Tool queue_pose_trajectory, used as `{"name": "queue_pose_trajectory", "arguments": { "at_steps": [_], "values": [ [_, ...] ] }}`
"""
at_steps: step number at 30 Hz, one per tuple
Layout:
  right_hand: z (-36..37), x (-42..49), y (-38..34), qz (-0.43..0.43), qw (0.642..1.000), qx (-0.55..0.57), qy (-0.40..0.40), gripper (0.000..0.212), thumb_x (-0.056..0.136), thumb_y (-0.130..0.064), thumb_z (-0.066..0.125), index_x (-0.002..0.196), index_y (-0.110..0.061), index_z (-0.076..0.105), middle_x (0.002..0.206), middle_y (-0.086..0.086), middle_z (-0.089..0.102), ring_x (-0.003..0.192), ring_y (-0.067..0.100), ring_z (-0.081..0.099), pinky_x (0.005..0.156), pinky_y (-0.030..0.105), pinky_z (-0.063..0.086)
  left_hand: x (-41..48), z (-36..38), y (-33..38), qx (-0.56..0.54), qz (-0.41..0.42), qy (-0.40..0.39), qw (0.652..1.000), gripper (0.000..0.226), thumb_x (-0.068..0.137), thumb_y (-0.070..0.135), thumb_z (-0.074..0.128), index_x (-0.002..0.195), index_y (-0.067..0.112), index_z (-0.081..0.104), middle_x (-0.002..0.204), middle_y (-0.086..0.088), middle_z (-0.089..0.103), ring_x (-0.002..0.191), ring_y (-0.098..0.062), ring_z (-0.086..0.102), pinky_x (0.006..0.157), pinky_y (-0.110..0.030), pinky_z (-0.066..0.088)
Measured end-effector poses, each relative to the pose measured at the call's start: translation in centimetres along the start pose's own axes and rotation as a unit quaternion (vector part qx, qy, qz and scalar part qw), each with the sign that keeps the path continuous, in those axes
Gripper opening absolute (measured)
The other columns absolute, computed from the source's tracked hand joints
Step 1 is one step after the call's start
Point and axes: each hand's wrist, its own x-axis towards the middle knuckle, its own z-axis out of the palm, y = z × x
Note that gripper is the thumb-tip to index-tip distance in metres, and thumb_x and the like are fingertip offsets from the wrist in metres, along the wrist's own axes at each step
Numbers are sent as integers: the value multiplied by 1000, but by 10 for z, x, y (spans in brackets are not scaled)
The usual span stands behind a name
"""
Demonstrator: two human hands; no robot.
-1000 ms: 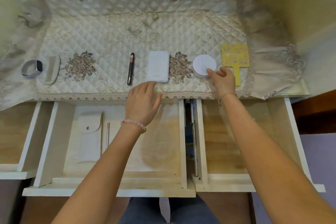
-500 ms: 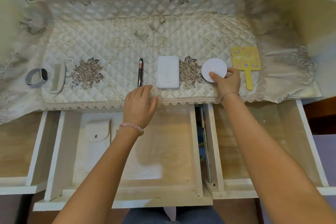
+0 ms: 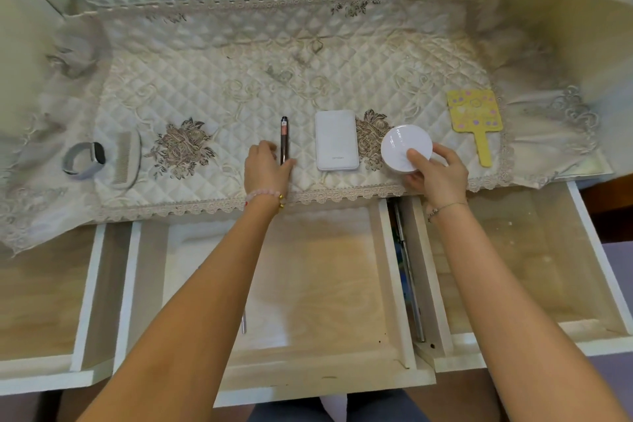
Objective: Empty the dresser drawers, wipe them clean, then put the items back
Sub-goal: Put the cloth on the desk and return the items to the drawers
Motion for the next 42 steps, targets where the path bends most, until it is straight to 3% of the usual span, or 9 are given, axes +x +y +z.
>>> {"name": "queue_pose_trajectory", "arguments": {
  "at_steps": [11,15,20,22,25,31,35,38,42],
  "values": [
    [10,-34,16,0,999,25,-34,32,80,-5,69,107,-13,54,98,8,62,91,22,62,58,22,57,-25,-19,-13,-113,-50,0,992,18,81,16,69,98,10,66,83,-1,63,77,-13,59,74,-27,50],
    [6,-50,30,4,998,-11,-57,32,81,-8,69,108,-15,53,110,12,60,95,20,62,67,26,59,-60,-23,-28,-170,-44,-10,984,13,84,12,67,96,11,64,74,9,57,67,2,52,60,-3,41],
    [-3,-76,55,20,996,-27,-79,36,83,-9,68,115,-10,52,94,2,63,89,18,63,59,20,56,-109,-21,-58,-197,-48,-48,978,14,88,12,62,102,14,64,78,12,57,71,1,52,60,-2,40],
    [-7,-86,66,32,995,-33,-86,38,83,-9,67,118,-9,52,96,1,63,95,21,62,59,18,55,-129,-20,-71,-202,-60,-60,976,12,88,12,62,98,19,62,80,13,57,73,-1,54,65,-5,44],
    [-13,-101,83,50,993,-47,-94,35,83,-7,66,116,-10,53,96,0,62,98,22,60,61,20,57,-153,-15,-90,-209,-82,-88,970,11,88,11,62,98,16,63,83,9,59,80,-12,57,79,-28,51],
    [-21,-116,132,98,986,-84,-108,34,82,-3,66,111,-13,53,97,6,61,98,25,59,59,19,57,-170,0,-123,-211,-135,-148,957,10,86,9,63,93,17,64,78,2,59,84,-24,61,85,-44,53],
    [-21,-114,162,123,977,-137,-106,34,81,-6,67,109,-19,53,111,13,60,99,29,60,60,23,56,-167,12,-139,-202,-202,-168,944,9,86,11,65,95,12,64,79,-1,63,83,-24,62,85,-46,53],
    [-23,-109,180,119,967,-205,-90,32,81,-9,68,107,-21,55,110,15,62,93,28,62,68,32,56,-164,20,-146,-170,-225,-172,944,24,85,16,66,107,6,63,86,-2,63,86,-23,61,86,-42,53],
    [-24,-108,191,130,970,-191,-78,34,82,-5,66,113,-14,54,106,13,58,98,28,59,59,22,51,-164,27,-151,-141,-235,-173,946,25,84,17,68,107,8,64,91,-3,62,88,-19,59,87,-37,52]
  ]
}}
